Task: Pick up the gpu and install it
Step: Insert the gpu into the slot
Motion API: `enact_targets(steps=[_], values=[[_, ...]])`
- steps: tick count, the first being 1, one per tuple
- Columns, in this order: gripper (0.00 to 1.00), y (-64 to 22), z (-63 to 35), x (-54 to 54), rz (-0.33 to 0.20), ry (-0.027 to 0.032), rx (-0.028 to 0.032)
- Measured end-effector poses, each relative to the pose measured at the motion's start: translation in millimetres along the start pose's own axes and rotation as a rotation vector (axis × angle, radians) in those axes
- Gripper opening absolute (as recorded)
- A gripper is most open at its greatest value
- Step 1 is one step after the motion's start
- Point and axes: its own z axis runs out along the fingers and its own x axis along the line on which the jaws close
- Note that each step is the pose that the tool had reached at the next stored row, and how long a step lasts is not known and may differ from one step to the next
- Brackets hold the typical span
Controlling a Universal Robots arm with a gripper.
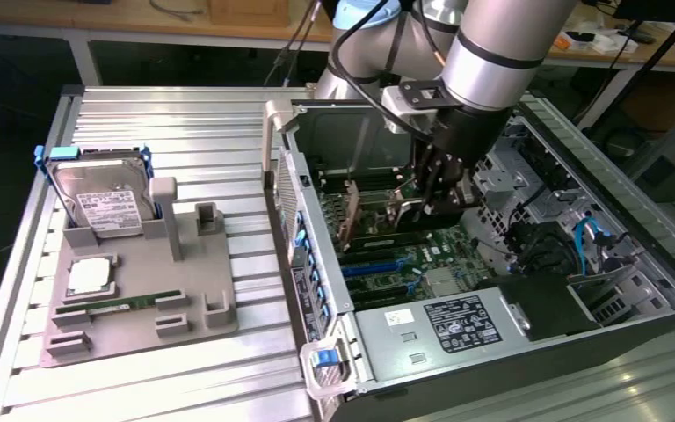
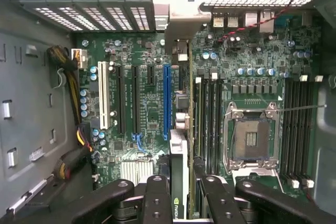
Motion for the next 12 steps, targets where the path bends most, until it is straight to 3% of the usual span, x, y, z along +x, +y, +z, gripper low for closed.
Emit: enact_targets(steps=[3,12], values=[[0.27,0.3,2.9,0.1,0.025,0.0008,0.0005],[0.27,5.0,8.8,0.3,0.025,0.0008,0.0035]])
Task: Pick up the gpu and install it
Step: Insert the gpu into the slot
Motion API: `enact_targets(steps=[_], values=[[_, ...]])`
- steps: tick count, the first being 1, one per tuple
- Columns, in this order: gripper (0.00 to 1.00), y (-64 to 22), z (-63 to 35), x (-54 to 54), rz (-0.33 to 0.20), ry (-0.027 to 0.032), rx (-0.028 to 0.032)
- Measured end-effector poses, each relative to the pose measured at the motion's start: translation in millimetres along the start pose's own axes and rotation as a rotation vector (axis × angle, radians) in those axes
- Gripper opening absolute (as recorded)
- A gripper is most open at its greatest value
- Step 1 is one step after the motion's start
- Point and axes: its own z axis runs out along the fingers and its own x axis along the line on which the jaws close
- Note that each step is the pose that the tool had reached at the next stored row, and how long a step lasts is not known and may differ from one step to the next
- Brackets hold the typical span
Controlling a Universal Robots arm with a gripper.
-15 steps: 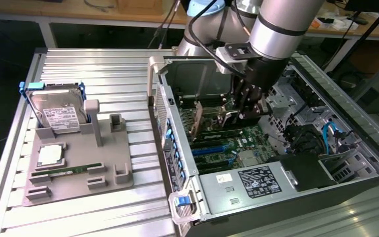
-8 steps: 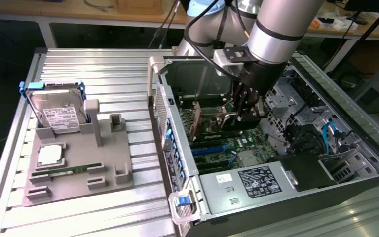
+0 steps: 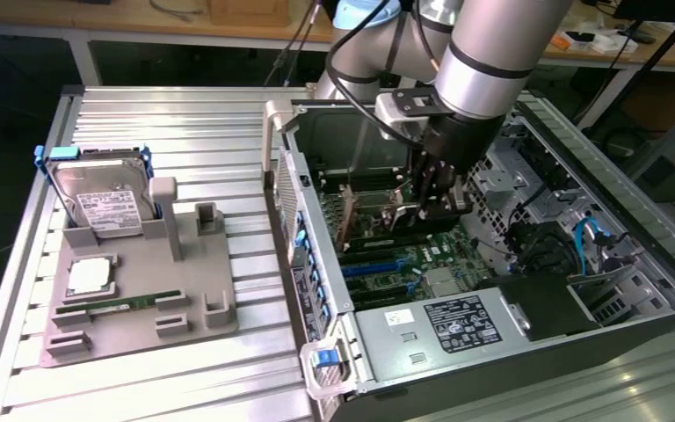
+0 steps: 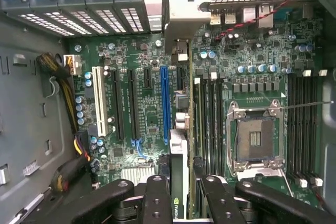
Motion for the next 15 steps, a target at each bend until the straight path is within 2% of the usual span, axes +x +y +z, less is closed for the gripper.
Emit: enact_targets(steps=[2,8,13,15], values=[[0.27,1.2,1.5,0.1,0.0,0.0,0.0],[0.27,2.8,11.2,3.4,0.0,-0.0002,0.0051],[0.27,13.3,16.2,7.3,0.0,-0.0006,0.0076],[0.27,15.1,18.1,8.5,0.0,-0.0005,0.0091]])
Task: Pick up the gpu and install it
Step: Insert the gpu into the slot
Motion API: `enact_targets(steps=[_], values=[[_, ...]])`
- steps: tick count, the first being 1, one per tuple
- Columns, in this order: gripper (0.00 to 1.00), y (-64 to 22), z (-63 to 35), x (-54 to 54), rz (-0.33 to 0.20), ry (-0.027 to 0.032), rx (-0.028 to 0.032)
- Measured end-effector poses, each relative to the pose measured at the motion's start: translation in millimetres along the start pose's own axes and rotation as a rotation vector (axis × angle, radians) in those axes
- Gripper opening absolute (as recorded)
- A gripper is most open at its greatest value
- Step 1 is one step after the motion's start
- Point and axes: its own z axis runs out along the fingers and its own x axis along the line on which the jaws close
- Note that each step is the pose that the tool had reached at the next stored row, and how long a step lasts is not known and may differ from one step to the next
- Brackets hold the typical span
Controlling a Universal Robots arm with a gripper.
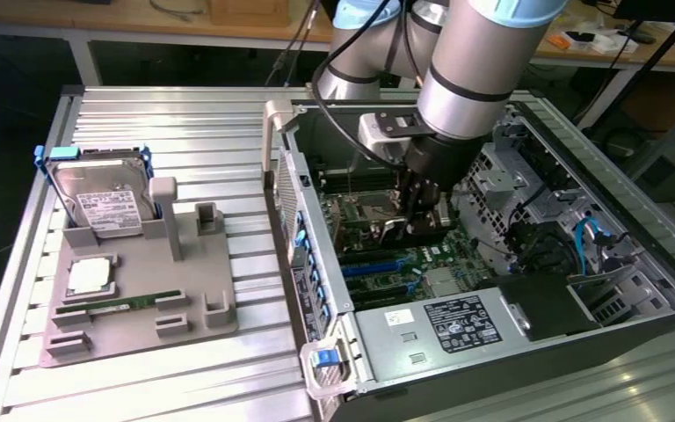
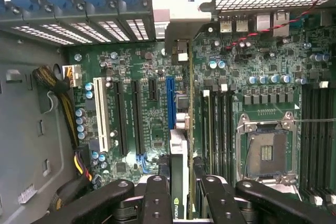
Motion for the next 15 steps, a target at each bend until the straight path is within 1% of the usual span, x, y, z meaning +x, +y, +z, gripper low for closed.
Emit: enact_targets(steps=[6,9,11,12,13,15], values=[[0.27,3.0,2.9,6.6,0.0,-0.0003,0.0027],[0.27,3.4,3.8,7.2,0.0,-0.0001,0.0025],[0.27,3.2,5.7,11.1,0.0,0.001,0.0013],[0.27,3.2,6.7,12.2,0.0,0.0014,-0.0029],[0.27,3.2,7.3,12.5,0.0,0.002,-0.011],[0.27,2.8,7.5,12.5,0.0,0.0026,-0.0183]])
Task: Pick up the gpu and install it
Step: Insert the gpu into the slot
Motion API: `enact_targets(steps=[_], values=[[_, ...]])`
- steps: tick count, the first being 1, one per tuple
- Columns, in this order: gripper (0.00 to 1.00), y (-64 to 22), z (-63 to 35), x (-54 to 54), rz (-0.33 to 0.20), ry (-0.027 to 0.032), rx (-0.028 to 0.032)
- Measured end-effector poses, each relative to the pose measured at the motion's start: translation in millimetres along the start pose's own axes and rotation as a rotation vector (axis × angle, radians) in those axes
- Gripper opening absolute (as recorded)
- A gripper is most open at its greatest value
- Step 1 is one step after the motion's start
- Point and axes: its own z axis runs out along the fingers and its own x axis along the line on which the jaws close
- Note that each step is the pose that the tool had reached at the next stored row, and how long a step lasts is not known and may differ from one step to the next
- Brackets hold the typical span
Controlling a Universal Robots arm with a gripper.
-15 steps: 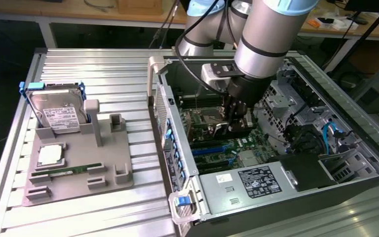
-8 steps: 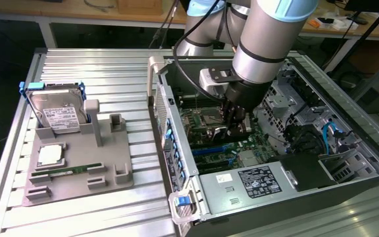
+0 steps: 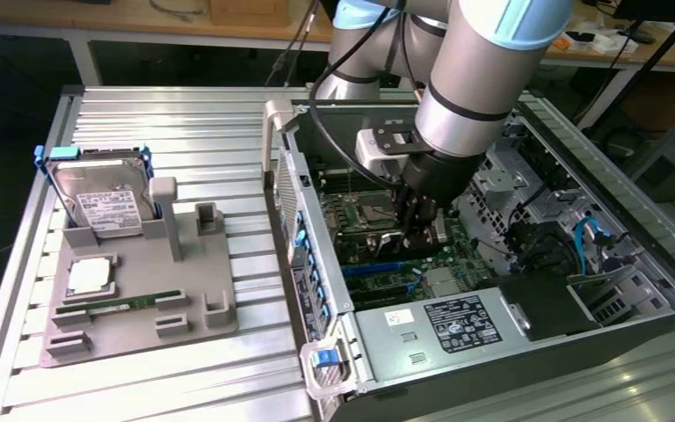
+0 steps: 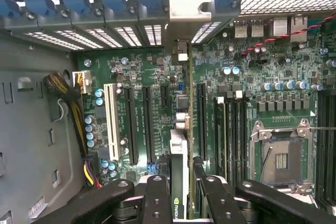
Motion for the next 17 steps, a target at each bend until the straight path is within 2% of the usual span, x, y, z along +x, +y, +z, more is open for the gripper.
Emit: enact_targets(steps=[3,8,17], values=[[0.27,-1.0,0.4,0.0,0.0,0.0002,-0.0067],[0.27,-1.4,2.1,0.0,0.001,0.0013,-0.0274],[0.27,-1.1,11.6,0.1,0.001,0.0016,-0.0287]])
